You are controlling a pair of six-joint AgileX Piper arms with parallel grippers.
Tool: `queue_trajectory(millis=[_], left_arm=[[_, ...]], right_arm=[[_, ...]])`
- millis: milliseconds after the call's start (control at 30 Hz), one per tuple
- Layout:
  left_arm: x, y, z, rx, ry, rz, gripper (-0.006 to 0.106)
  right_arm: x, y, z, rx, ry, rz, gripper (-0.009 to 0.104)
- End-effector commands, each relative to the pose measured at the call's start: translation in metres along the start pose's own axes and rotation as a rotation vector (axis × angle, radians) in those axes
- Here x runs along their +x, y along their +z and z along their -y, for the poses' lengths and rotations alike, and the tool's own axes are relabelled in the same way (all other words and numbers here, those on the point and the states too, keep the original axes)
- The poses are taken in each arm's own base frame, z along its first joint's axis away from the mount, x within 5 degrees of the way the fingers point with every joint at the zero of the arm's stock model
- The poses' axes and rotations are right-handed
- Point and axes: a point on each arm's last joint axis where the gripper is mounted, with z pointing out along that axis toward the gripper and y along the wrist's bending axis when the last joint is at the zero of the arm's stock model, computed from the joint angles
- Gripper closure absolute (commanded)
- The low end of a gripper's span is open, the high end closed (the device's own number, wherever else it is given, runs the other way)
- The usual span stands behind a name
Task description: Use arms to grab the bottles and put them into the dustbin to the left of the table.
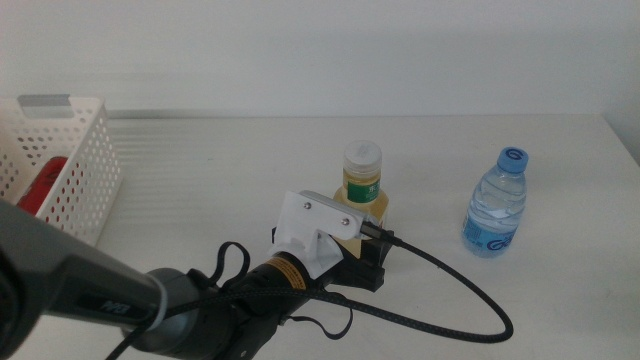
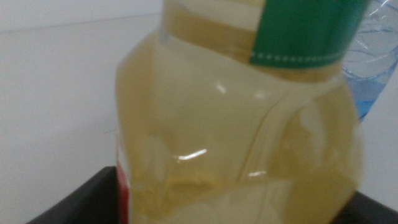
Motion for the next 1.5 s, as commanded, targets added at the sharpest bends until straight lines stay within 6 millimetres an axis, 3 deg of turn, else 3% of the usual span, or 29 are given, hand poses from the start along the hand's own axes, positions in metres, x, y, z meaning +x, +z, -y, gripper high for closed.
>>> queue_trajectory(millis=[0,200,367,467,600,633,667,700,867,1133,1467], left_arm=[[-0.026,0.003,0.005,0.019,0.014,0.151,0.012],[-0.025,0.007,0.003,0.005,0.067,0.234,0.014],[-0.023,0.008,0.003,0.015,0.098,0.295,0.027],[-0.022,0.008,0.004,0.029,0.102,0.301,0.042],[-0.021,0.007,0.004,0.033,0.1,0.294,0.07],[-0.021,0.007,0.004,0.033,0.1,0.292,0.078],[-0.02,0.007,0.004,0.033,0.057,0.253,0.101],[-0.022,0.007,0.004,0.034,0.039,0.243,0.106],[-0.039,-0.003,0.006,0.011,0.05,0.132,0.105],[-0.088,-0.039,-0.005,-0.036,0.107,0.006,0.105],[-0.136,-0.094,-0.044,-0.207,0.066,-0.091,0.105]], right_arm=[[-0.011,-0.003,0.0,0.007,-0.02,0.112,0.024],[-0.011,-0.003,0.0,0.007,-0.02,0.112,0.024],[-0.011,-0.003,0.0,0.007,-0.02,0.112,0.024],[-0.011,-0.003,0.0,0.007,-0.02,0.112,0.024],[-0.011,-0.003,0.0,0.007,-0.02,0.112,0.024],[-0.011,-0.003,0.0,0.007,-0.02,0.112,0.024],[-0.011,-0.003,0.0,0.007,-0.02,0.112,0.024],[-0.011,-0.003,0.0,0.007,-0.02,0.112,0.024],[-0.011,-0.003,0.0,0.007,-0.02,0.112,0.024],[-0.011,-0.003,0.0,0.007,-0.02,0.112,0.024],[-0.011,-0.003,0.0,0.007,-0.02,0.112,0.024]])
